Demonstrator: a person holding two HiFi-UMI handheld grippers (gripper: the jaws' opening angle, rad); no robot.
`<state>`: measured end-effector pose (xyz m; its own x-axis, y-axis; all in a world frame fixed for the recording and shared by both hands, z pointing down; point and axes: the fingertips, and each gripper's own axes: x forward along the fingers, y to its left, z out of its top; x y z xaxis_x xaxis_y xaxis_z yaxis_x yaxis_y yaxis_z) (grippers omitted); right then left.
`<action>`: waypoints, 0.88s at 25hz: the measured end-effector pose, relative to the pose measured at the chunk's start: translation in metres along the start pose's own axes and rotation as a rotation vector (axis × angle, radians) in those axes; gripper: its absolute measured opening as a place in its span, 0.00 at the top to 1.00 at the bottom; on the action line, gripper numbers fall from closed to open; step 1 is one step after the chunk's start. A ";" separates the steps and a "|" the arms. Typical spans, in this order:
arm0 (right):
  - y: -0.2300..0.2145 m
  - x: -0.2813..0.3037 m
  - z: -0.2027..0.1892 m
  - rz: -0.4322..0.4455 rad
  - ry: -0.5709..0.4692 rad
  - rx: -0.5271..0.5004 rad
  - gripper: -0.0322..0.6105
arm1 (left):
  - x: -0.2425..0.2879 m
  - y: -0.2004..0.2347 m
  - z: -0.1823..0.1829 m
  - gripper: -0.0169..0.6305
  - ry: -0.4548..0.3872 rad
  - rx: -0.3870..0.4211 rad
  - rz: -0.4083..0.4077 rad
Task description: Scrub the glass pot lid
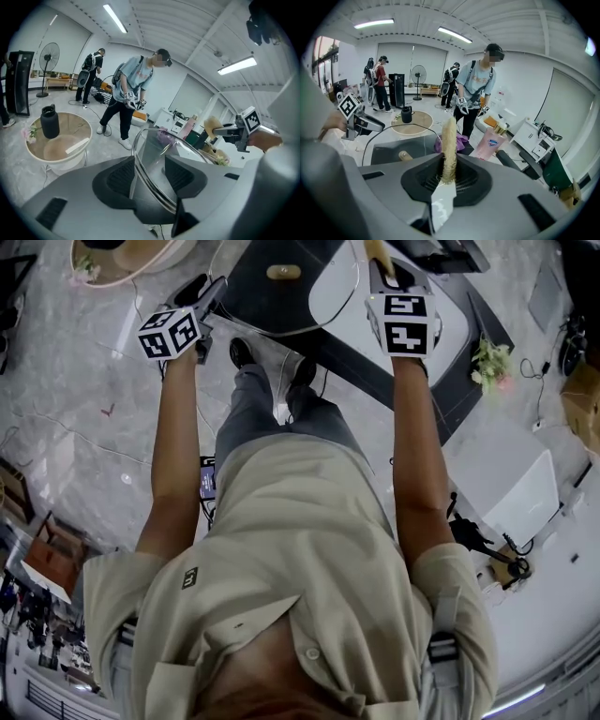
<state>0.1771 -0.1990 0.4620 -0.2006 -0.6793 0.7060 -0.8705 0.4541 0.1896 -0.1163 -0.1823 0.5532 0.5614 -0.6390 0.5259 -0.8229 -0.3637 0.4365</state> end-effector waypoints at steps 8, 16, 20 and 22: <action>-0.004 -0.039 0.017 -0.007 -0.070 0.025 0.87 | -0.053 -0.005 0.051 0.67 -0.096 0.083 0.062; -0.008 -0.106 0.058 0.025 -0.256 0.067 0.87 | -0.143 -0.049 0.120 0.85 -0.290 0.213 0.075; -0.004 -0.147 0.081 0.046 -0.364 0.077 0.87 | -0.187 -0.087 0.154 0.93 -0.391 0.328 0.053; -0.001 -0.167 0.093 0.058 -0.416 0.068 0.87 | -0.207 -0.109 0.169 0.95 -0.434 0.400 0.041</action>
<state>0.1696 -0.1393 0.2802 -0.4026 -0.8345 0.3761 -0.8772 0.4692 0.1020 -0.1582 -0.1246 0.2735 0.5109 -0.8460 0.1527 -0.8595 -0.5065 0.0691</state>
